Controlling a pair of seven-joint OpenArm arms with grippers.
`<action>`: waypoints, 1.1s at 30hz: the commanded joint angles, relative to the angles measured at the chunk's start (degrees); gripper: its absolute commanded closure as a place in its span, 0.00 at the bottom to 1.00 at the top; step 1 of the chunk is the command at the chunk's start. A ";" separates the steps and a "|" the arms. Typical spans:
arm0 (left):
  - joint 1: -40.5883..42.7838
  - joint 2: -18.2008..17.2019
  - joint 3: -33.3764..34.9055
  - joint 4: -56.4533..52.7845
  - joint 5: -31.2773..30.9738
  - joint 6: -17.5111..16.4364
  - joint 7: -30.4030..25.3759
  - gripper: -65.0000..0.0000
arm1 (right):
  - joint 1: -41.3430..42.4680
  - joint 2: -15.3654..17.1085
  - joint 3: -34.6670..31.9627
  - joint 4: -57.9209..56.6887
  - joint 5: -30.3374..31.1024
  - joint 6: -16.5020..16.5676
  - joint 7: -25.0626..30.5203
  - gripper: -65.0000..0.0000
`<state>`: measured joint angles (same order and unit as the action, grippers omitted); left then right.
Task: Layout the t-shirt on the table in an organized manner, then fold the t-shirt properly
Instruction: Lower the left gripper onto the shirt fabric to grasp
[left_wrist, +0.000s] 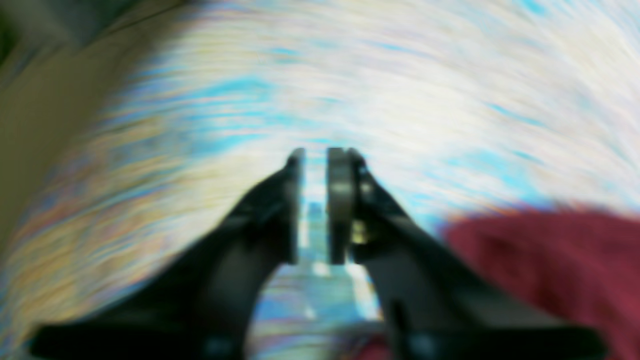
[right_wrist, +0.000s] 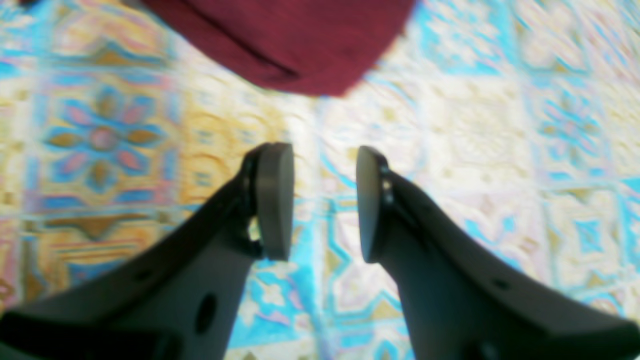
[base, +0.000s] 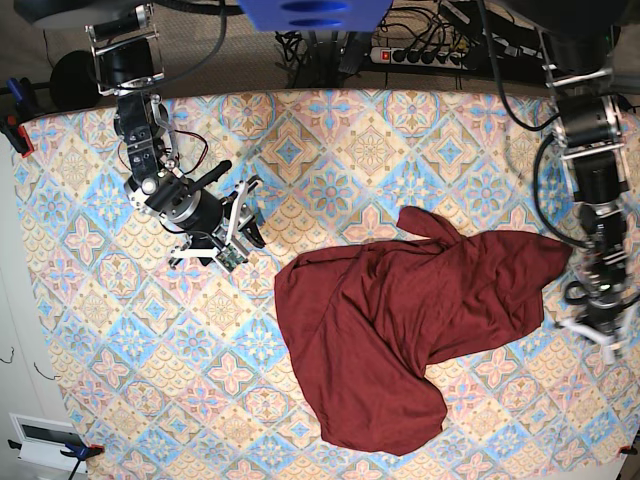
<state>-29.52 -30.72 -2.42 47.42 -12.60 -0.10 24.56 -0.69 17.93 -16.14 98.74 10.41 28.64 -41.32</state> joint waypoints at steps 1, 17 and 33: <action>-1.56 -0.71 1.14 2.47 0.07 0.67 -0.69 0.72 | 1.08 0.66 0.54 1.09 0.00 -0.38 1.10 0.69; -11.93 10.10 10.37 -14.94 0.07 0.58 5.55 0.28 | 0.91 0.31 0.62 2.84 0.00 -0.38 1.10 0.69; -10.88 12.48 11.07 -22.67 0.16 0.58 5.55 0.33 | 1.08 0.40 0.71 5.13 0.00 -0.38 1.10 0.69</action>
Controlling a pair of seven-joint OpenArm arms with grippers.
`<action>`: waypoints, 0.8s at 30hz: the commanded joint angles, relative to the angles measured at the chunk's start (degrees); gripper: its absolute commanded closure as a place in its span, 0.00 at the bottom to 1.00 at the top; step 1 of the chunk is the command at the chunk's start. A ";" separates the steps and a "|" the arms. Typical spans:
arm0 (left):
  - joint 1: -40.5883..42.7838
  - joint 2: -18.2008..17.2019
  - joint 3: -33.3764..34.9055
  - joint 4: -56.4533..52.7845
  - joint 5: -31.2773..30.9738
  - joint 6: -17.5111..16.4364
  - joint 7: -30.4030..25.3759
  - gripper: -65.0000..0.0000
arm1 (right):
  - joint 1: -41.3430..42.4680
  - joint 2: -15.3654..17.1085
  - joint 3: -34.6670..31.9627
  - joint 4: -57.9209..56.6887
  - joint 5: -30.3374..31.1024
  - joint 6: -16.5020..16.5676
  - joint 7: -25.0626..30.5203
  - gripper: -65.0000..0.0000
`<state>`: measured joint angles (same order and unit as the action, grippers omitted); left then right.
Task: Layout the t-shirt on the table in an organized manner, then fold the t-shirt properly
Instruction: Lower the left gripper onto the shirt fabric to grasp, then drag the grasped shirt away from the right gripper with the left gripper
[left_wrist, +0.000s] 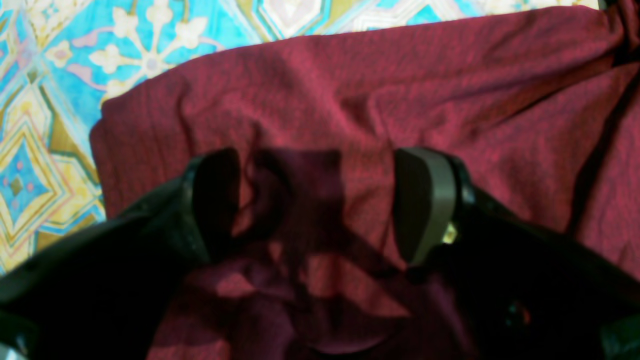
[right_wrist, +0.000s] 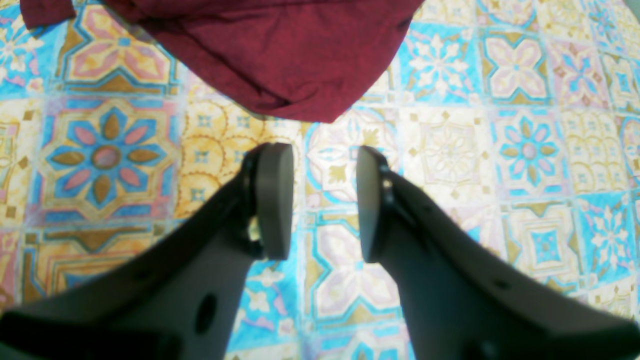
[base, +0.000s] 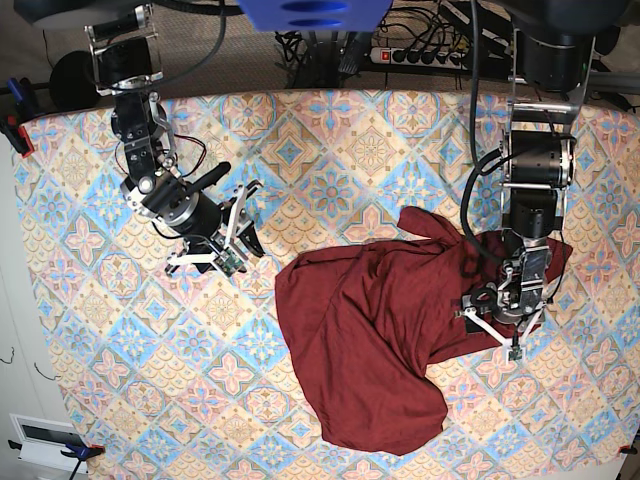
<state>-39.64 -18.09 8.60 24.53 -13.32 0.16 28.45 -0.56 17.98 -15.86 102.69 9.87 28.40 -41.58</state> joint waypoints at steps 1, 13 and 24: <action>-0.76 -0.24 0.06 0.21 0.88 0.32 1.66 0.41 | 0.95 0.35 0.43 1.17 0.55 -0.14 1.36 0.69; -10.34 -7.28 -0.47 0.04 0.79 8.85 -9.24 1.00 | 0.69 0.35 2.63 1.44 0.55 -0.14 1.36 0.69; -14.03 -12.99 -0.38 -0.05 1.06 11.75 -13.72 0.80 | 0.60 0.26 2.63 1.26 0.55 -0.14 1.36 0.69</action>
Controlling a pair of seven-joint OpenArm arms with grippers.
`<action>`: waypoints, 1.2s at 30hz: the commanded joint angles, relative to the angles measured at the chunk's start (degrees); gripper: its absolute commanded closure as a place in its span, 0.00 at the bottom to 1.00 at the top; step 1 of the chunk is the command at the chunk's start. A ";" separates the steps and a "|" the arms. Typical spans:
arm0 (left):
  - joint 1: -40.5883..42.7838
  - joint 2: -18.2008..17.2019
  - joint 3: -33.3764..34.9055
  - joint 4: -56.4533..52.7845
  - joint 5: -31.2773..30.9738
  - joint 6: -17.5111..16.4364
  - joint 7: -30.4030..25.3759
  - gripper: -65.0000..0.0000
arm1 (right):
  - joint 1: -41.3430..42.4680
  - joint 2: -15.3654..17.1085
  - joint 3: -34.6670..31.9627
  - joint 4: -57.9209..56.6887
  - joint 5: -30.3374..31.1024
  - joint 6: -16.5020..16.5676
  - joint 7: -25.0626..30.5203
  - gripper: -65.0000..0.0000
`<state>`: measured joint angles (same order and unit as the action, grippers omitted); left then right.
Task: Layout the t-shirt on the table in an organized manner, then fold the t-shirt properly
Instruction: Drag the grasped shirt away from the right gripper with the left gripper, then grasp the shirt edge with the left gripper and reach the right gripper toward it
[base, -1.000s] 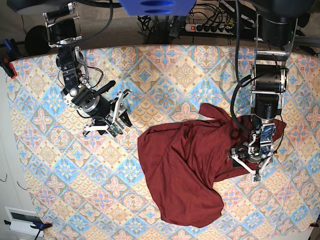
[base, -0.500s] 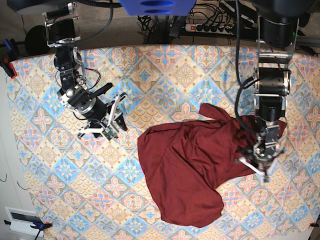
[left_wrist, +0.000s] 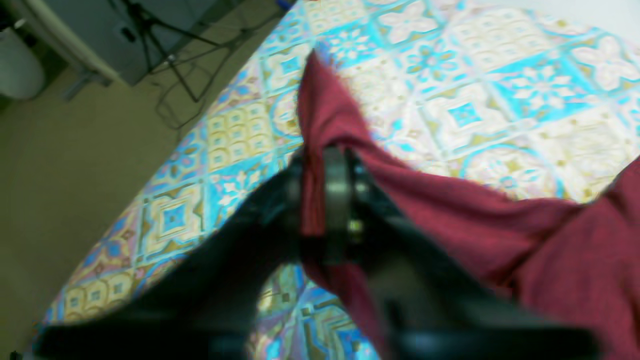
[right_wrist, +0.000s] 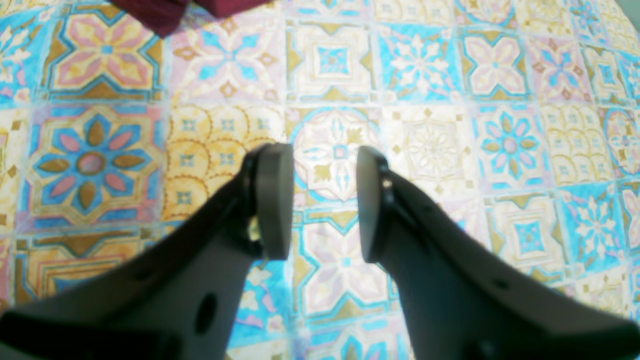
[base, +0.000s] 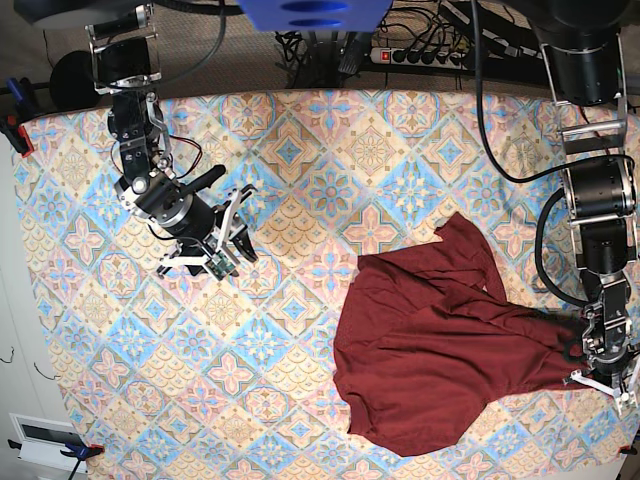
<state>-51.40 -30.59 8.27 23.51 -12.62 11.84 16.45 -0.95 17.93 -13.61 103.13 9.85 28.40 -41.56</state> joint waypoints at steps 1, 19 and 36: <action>-2.19 -0.49 -0.05 0.98 0.36 0.25 -1.72 0.74 | 0.99 0.31 0.38 0.74 0.57 -0.14 1.34 0.69; 27.53 1.45 0.12 40.45 0.09 -2.82 21.57 0.61 | 1.35 0.22 -5.25 -0.58 0.57 -0.14 -1.12 0.68; 41.15 8.30 -0.14 53.99 0.01 -9.51 37.57 0.26 | 13.92 -8.66 -6.13 -17.90 0.57 -0.14 -1.21 0.68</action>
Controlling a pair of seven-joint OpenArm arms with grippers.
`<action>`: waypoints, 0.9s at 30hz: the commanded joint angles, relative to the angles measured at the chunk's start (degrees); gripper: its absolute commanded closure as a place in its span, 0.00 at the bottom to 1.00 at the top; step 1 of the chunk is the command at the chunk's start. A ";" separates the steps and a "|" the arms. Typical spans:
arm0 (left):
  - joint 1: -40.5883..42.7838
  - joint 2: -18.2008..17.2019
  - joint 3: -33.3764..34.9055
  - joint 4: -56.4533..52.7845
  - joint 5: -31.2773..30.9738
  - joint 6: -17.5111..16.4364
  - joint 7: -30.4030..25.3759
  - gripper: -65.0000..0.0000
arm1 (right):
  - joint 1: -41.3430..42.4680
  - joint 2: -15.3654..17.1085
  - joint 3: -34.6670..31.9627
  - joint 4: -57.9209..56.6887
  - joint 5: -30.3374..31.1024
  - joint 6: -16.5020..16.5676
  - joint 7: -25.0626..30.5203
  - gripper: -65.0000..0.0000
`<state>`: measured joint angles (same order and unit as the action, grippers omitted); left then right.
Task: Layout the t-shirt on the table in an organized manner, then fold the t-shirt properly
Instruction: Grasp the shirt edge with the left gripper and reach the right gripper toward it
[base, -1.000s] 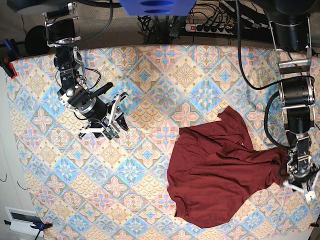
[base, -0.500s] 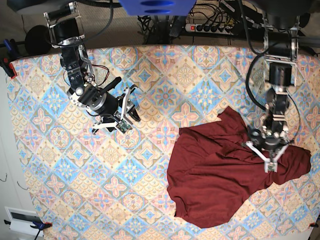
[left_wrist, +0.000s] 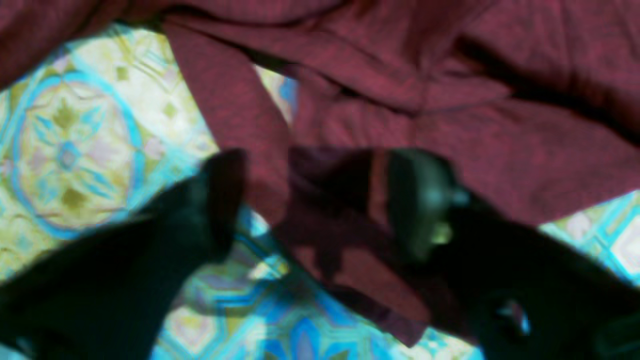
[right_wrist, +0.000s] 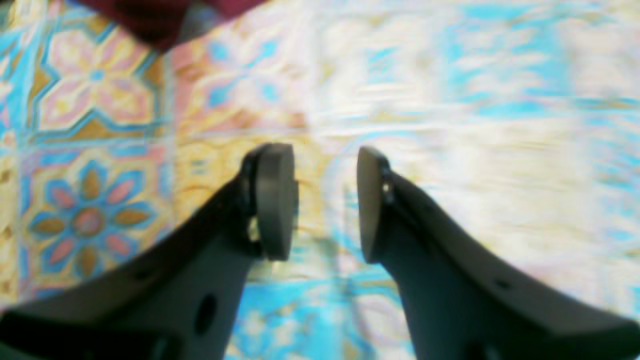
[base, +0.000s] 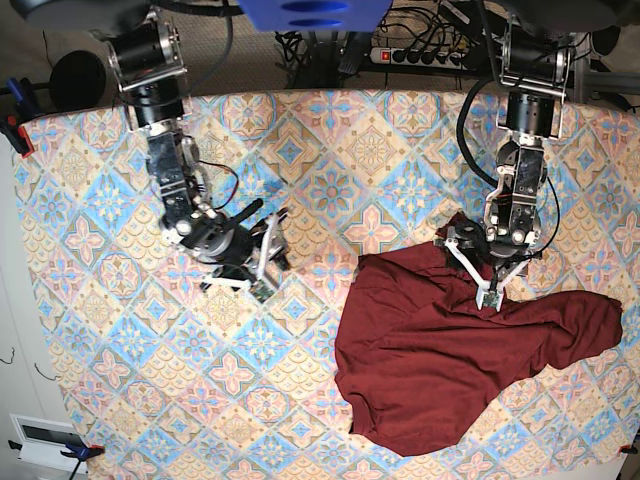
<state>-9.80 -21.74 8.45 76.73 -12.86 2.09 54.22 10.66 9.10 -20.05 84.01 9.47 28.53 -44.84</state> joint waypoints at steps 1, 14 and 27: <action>0.09 -0.55 -0.32 0.77 0.25 0.24 -0.19 0.21 | 3.02 -0.44 0.32 0.70 0.94 -0.27 2.07 0.67; 11.17 -2.13 -0.32 13.51 -7.14 -8.90 7.63 0.97 | 10.22 -4.49 -8.39 -5.55 1.03 -0.27 2.07 0.51; 24.09 -7.49 -7.88 34.35 -8.28 -9.16 15.81 1.00 | 10.22 -10.20 -11.55 -7.83 1.29 -0.18 0.84 0.50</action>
<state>14.44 -28.36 1.13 110.45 -21.63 -7.33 70.06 19.35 -0.23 -31.53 75.05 10.07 28.05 -45.25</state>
